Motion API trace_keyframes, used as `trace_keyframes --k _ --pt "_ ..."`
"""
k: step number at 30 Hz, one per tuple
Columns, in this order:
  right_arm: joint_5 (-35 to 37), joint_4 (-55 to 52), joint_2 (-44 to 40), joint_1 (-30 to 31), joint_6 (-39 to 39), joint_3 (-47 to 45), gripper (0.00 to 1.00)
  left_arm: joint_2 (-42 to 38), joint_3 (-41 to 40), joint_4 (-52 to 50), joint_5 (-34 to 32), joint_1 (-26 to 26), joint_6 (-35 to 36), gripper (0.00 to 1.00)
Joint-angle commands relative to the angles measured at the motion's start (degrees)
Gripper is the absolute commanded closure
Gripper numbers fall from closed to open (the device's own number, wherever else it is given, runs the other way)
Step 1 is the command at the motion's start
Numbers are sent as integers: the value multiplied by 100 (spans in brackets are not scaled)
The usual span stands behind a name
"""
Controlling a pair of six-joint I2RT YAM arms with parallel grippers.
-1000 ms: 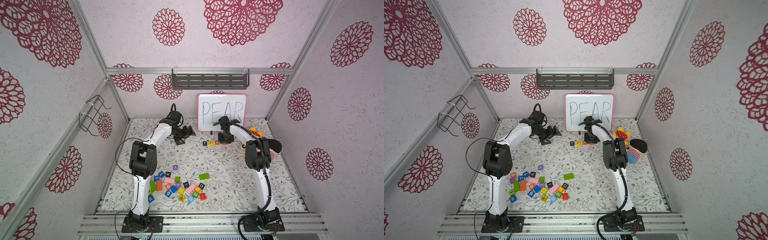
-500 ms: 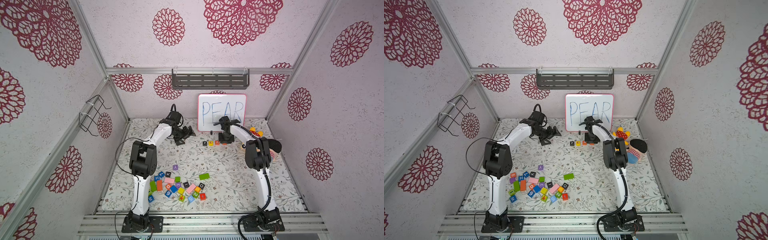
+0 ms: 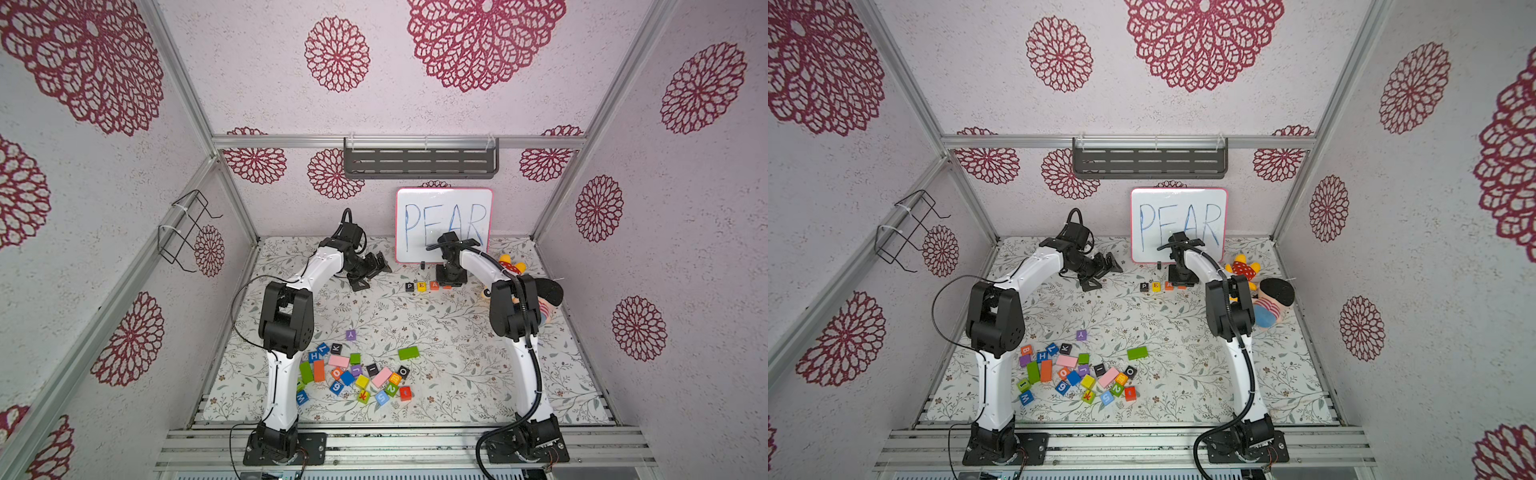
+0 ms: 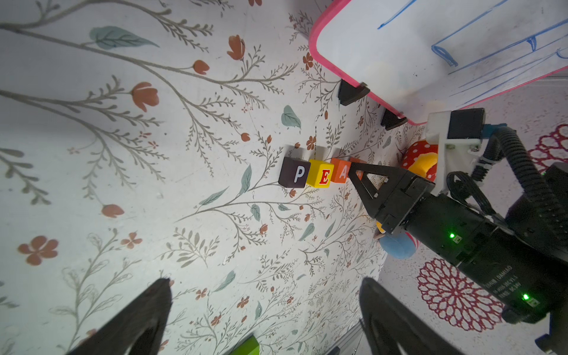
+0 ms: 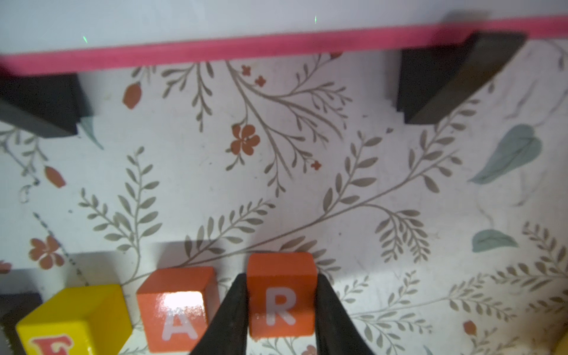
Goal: Spell the uppercase word “pear” with letter blocks
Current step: Place the letter block at the center of the board.
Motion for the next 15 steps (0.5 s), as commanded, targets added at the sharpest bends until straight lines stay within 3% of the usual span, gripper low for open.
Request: trace_keyframes --k 1,15 --pt "11 -68 97 -49 31 172 65 -115 -60 90 6 -6 22 2" --pt "-51 -142 -138 -31 24 -70 66 -186 -166 162 -8 -7 12 2"
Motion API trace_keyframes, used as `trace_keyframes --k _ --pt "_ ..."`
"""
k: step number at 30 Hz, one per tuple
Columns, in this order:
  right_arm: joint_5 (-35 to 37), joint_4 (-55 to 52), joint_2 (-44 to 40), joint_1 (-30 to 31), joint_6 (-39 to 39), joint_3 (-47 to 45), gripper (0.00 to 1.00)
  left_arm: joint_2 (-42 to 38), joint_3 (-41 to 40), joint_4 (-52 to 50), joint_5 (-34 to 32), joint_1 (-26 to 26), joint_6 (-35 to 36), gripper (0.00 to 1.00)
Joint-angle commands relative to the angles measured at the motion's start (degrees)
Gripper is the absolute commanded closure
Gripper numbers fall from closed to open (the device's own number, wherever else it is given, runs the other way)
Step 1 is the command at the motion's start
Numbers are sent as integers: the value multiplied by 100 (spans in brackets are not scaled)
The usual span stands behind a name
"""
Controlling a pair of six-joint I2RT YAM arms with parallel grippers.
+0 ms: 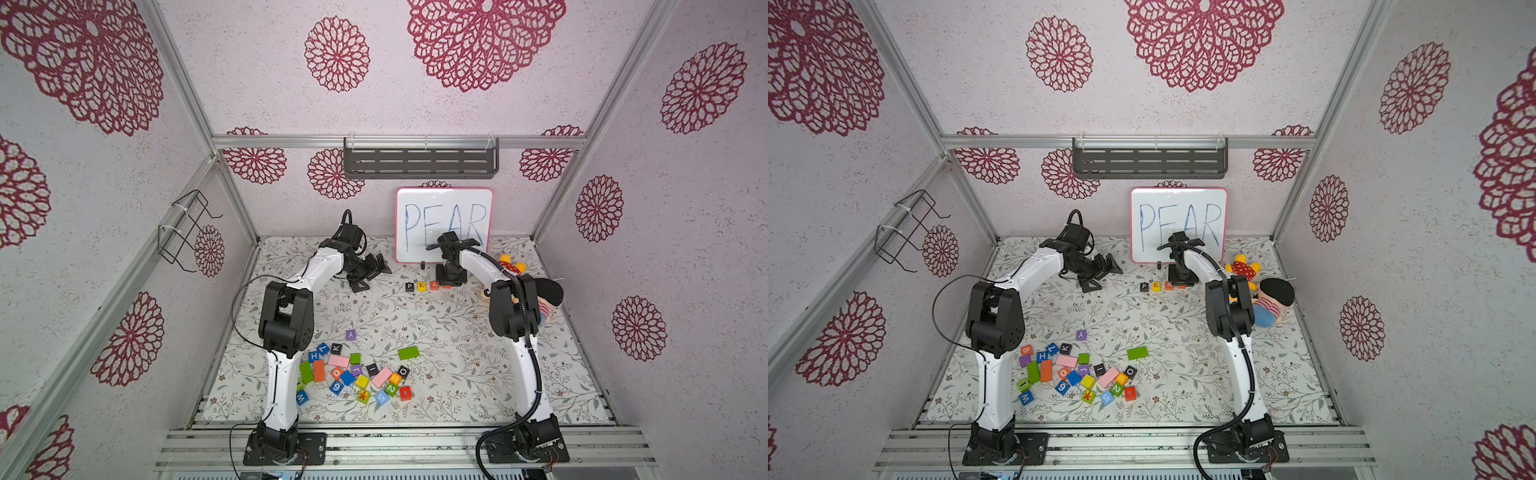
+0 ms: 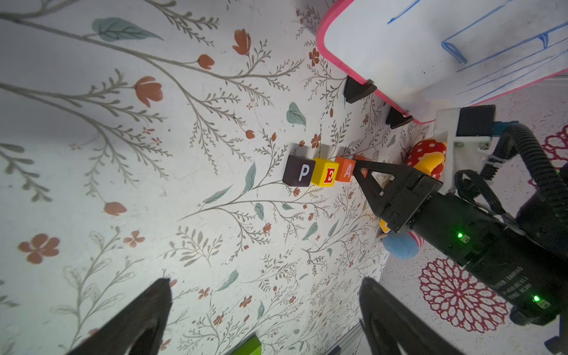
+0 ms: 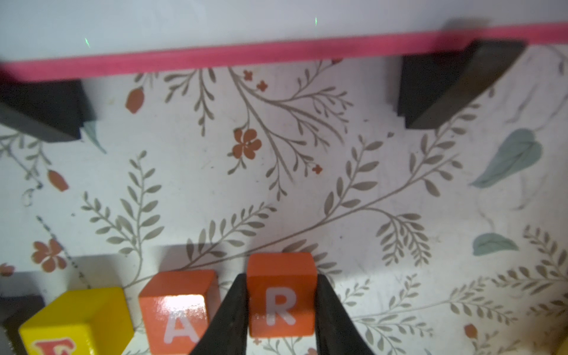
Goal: Spell the uppercase word “pear” with letter blocks
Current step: Place the letter block at the center of the board.
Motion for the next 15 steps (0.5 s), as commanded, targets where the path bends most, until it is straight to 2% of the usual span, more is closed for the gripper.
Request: trace_keyframes --k 1,8,15 --pt "-36 -146 -172 -36 24 -101 65 -193 -72 130 -6 -7 6 2" --pt "-11 -157 -159 -33 14 -67 65 -231 -117 154 -15 -2 15 2" --pt "-37 -213 -112 -31 5 80 60 -256 -155 177 -15 -6 6 2"
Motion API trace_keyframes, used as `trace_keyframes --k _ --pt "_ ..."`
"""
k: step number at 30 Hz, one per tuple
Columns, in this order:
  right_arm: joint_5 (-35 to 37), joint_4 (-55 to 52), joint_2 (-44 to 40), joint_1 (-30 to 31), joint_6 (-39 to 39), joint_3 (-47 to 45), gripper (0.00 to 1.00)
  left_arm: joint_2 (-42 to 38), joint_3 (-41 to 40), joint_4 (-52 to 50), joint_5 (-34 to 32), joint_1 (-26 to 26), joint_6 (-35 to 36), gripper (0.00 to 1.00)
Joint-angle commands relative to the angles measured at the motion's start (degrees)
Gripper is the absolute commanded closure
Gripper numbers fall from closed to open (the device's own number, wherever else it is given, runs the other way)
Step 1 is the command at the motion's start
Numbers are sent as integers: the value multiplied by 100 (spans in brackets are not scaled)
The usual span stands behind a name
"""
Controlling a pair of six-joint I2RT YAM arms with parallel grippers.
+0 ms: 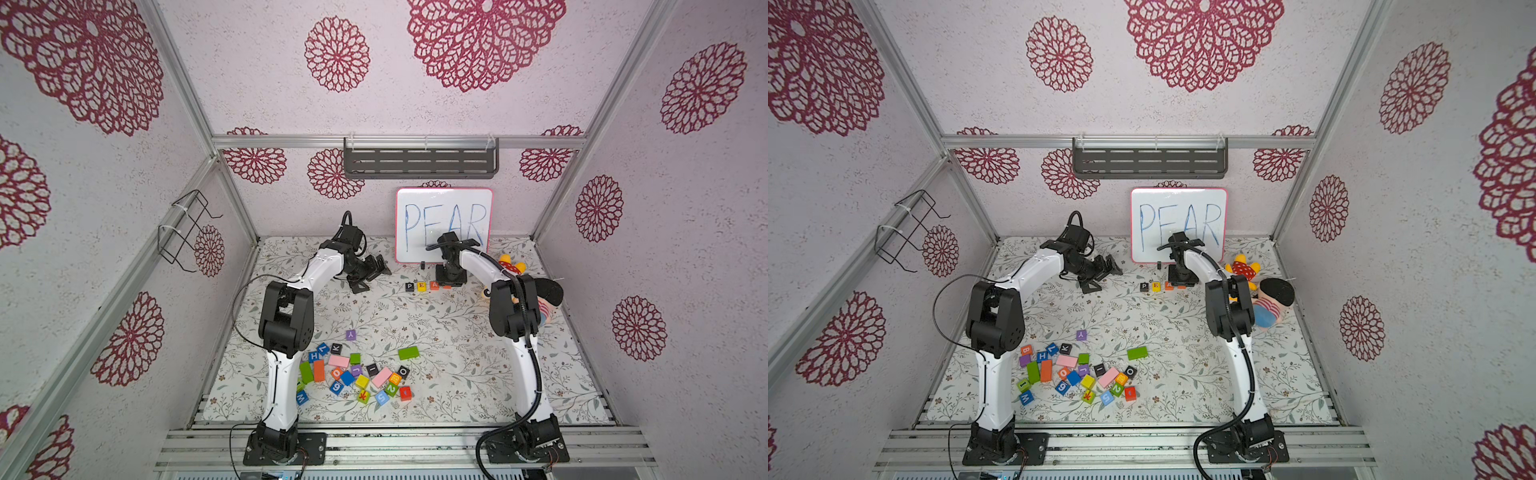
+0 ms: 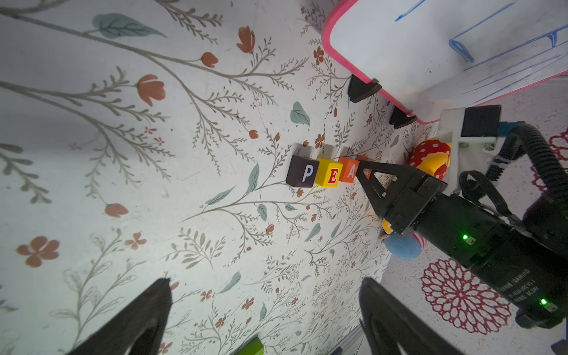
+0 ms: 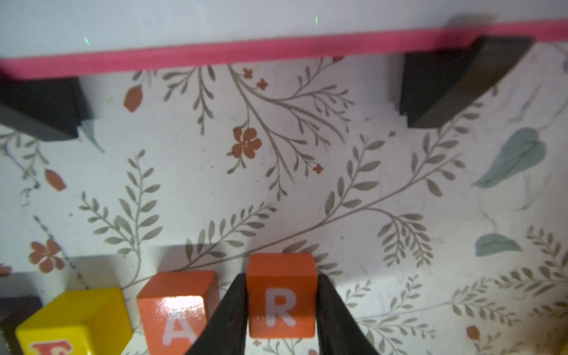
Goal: Spell the uppercase word “pear” with letter blocks
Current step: Place the letter block at the center of the board.
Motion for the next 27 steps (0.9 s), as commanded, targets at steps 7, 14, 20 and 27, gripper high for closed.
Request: trace_keyframes --k 7,14,20,27 --pt "-11 -341 -87 -37 -2 366 57 -248 -46 134 18 6 4 2" --pt "196 -91 -464 -2 -48 255 53 -366 -101 159 -55 59 115 2" --pt "1062 3451 -2282 199 -484 -2989 46 -1201 -1441 1239 -537 300 273 2" --pt "1252 6729 -3531 543 -1424 -5499 37 -2405 -2843 2099 -1047 510 581 2"
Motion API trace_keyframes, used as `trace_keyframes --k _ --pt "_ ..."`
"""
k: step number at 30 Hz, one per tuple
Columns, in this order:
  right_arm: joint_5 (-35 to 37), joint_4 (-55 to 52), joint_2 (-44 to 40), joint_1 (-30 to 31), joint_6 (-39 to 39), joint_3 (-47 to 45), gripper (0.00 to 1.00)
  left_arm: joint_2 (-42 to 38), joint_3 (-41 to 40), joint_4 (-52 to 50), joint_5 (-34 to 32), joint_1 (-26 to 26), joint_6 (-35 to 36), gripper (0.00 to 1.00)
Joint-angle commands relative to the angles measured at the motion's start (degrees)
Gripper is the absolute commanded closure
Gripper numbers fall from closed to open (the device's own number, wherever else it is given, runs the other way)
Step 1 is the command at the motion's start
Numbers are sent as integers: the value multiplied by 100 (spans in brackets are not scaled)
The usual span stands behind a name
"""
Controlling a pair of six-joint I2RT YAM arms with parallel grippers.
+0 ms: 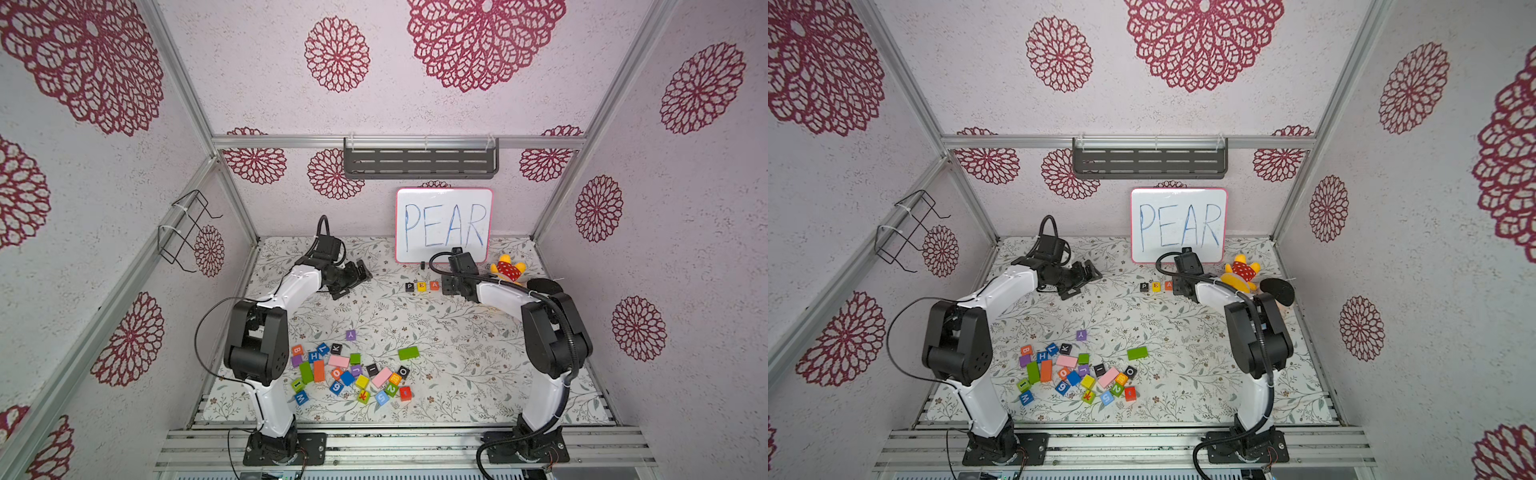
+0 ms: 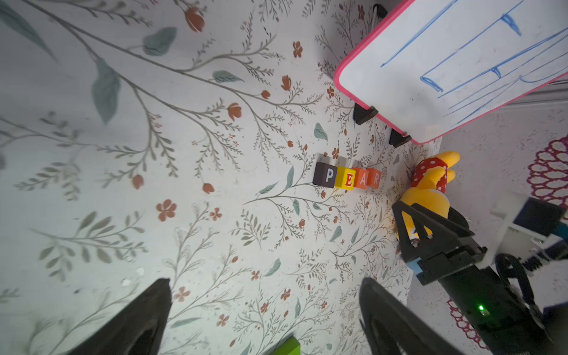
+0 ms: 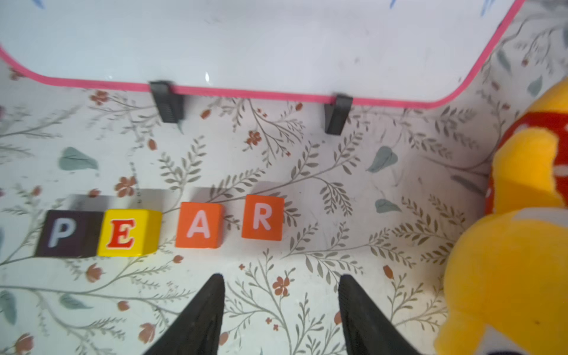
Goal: Spell the uppercase word “pear” with letter blocks
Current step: Place the letter block at the center of the board, then reset both arms
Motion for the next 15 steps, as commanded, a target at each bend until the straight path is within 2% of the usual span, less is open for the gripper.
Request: trace_keyframes --k 1,4,8,9,12,15 --pt "324 2130 -424 163 -671 -624 37 -426 -365 651 -357 20 328 2" --pt "291 3255 -762 209 -1166 -1588 36 -765 -789 768 -714 23 523 2" --pt "267 5209 -1249 386 -2251 -3032 33 -1186 -1369 976 -1212 29 884 2" --pt "189 5194 -1435 403 -2295 -3213 33 -1244 -1407 857 -1253 39 929 2" --pt "607 4799 -1967 396 -1963 -3525 34 -1541 -1700 976 -1489 25 935 2" --pt "1068 4420 -2415 353 -1920 -3796 35 -1947 -2155 1272 -2102 -34 876 2"
